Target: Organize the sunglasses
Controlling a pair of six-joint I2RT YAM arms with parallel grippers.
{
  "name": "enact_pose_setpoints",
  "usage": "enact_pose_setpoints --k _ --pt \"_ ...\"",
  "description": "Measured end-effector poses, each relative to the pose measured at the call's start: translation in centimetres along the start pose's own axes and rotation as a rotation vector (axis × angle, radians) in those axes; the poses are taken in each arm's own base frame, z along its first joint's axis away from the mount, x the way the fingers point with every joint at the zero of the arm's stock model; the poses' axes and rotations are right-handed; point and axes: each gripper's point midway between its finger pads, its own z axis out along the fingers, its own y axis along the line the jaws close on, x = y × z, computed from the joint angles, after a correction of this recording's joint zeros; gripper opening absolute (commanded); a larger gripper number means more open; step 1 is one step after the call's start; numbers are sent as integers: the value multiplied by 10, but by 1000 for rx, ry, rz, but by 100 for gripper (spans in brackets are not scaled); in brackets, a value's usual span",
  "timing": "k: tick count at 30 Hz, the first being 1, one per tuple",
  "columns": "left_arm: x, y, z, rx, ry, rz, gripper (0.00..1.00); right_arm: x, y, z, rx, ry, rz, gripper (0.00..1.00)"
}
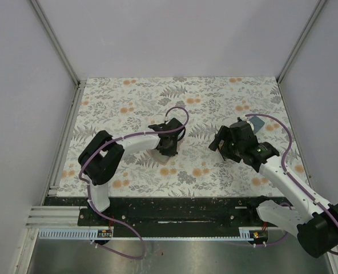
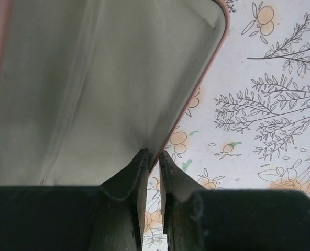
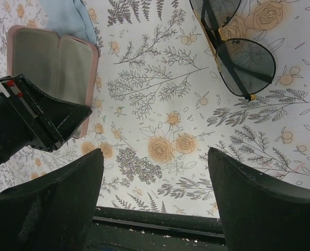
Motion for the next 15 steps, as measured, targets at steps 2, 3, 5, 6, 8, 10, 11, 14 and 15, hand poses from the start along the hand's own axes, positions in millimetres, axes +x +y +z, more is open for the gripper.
enact_pose_setpoints --k 2,3,5,6,8,10,11,14,15 --pt "-1 1 1 -8 -7 0 16 0 1 0 -5 3 0 88" --pt "-1 2 1 -12 -13 -4 15 1 1 0 -6 5 0 88" --pt "-1 3 1 -8 -35 -17 15 1 2 1 -7 6 0 88" --pt "-1 7 0 -8 -53 -26 15 1 2 1 -8 7 0 88" --pt "2 23 -4 -26 -81 -50 14 1 4 2 -15 8 0 89" --pt "6 45 -10 -64 -97 -79 12 1 7 7 -22 14 0 90" --pt "9 57 -12 -84 -103 -93 12 2 8 11 -25 22 -1 90" --pt "16 84 -19 -137 -112 -125 10 7 7 31 1 63 -11 87" --pt "18 91 -22 -149 -116 -137 8 11 6 41 17 86 -17 86"
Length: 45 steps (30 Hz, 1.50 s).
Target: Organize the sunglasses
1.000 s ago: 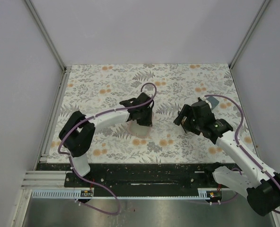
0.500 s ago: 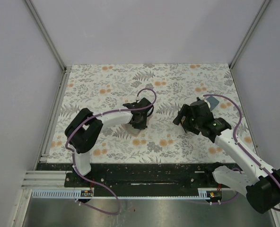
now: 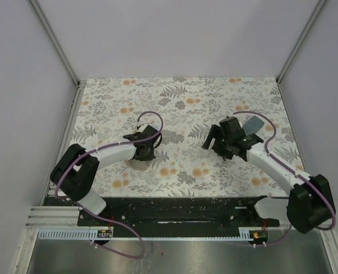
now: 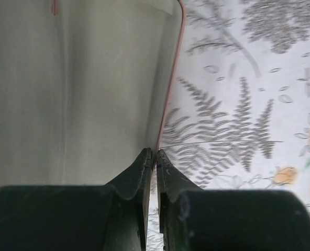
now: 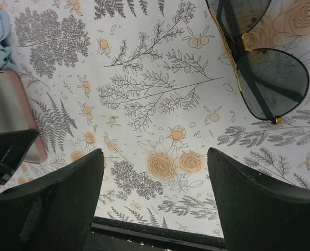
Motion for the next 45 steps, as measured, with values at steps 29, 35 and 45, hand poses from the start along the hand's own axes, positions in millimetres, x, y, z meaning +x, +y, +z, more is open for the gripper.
enact_pose_setpoints --k 29,35,45 --pt "13 52 -54 14 -71 -34 0 20 203 177 -132 160 -309 62" --pt "-10 75 -67 4 -145 -141 0 31 222 186 -141 176 -316 59" --pt "-20 96 -62 -31 -151 -240 0 46 231 209 -105 185 -295 55"
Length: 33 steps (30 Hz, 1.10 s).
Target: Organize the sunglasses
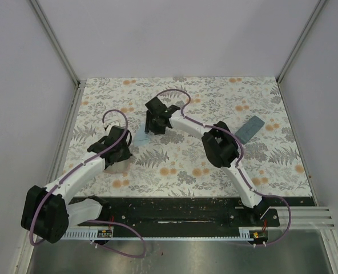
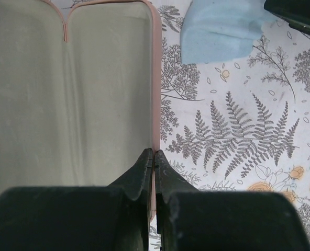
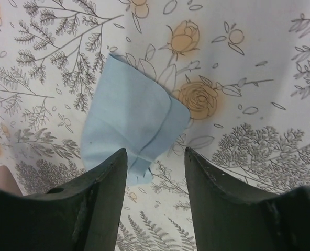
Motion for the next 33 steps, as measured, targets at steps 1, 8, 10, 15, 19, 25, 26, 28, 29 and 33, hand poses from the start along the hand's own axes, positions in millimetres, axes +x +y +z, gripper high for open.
enact_pose_setpoints --k 1,8,10,15,19,25,26,28,29,33 --pt "-1 1 1 -2 -1 -6 0 -2 2 1 -2 -5 2 47" --pt "-1 8 7 -26 0 -25 0 -5 0 15 32 -25 14 7" --pt "0 8 10 -31 6 -23 0 -5 -2 15 43 -29 15 4" --pt "5 8 21 -48 31 -14 0 -6 -9 12 65 -48 -6 3" --pt "11 7 33 -60 60 -5 0 8 -35 -7 111 -36 -10 2" --pt "9 1 45 -64 77 10 0 34 -93 -46 174 -12 27 5" --pt "8 0 46 -67 79 11 0 36 -101 -51 178 -14 35 4" --pt "5 -2 48 -72 75 13 0 39 -112 -57 185 -14 47 0" --pt "2 -2 48 -74 70 15 0 38 -112 -58 183 -15 49 0" --pt "-10 -7 46 -69 39 6 0 32 -99 -52 136 -6 38 0"
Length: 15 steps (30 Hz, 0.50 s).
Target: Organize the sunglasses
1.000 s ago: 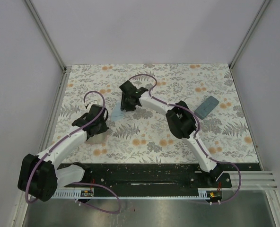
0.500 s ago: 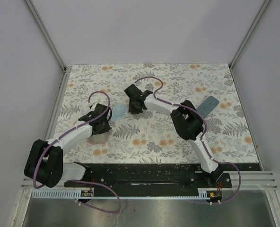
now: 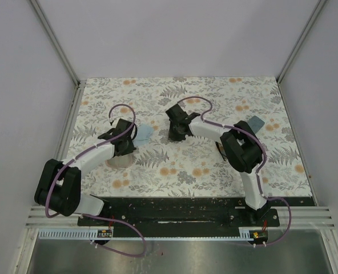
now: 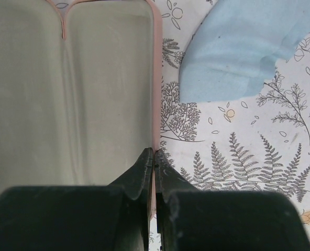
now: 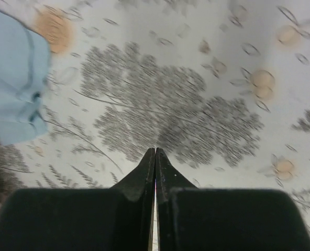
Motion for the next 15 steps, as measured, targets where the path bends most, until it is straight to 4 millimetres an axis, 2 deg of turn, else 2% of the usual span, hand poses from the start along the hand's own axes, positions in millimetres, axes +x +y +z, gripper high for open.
enact_pose_setpoints --k 2,5,9,11,15 --pt "-2 1 0 -1 -5 -5 0 -9 17 5 -43 -2 -11 0" --pt "-4 5 0 -9 -6 -15 0 -33 54 12 -135 -30 -26 0" --pt "-8 8 -3 -6 -20 -31 0 -61 94 16 -235 -69 -42 0" --pt "-10 10 -5 -4 -29 -40 0 -71 108 18 -271 -81 -50 0" --pt "-13 12 -6 -6 -36 -52 0 -77 124 33 -314 -76 -59 0"
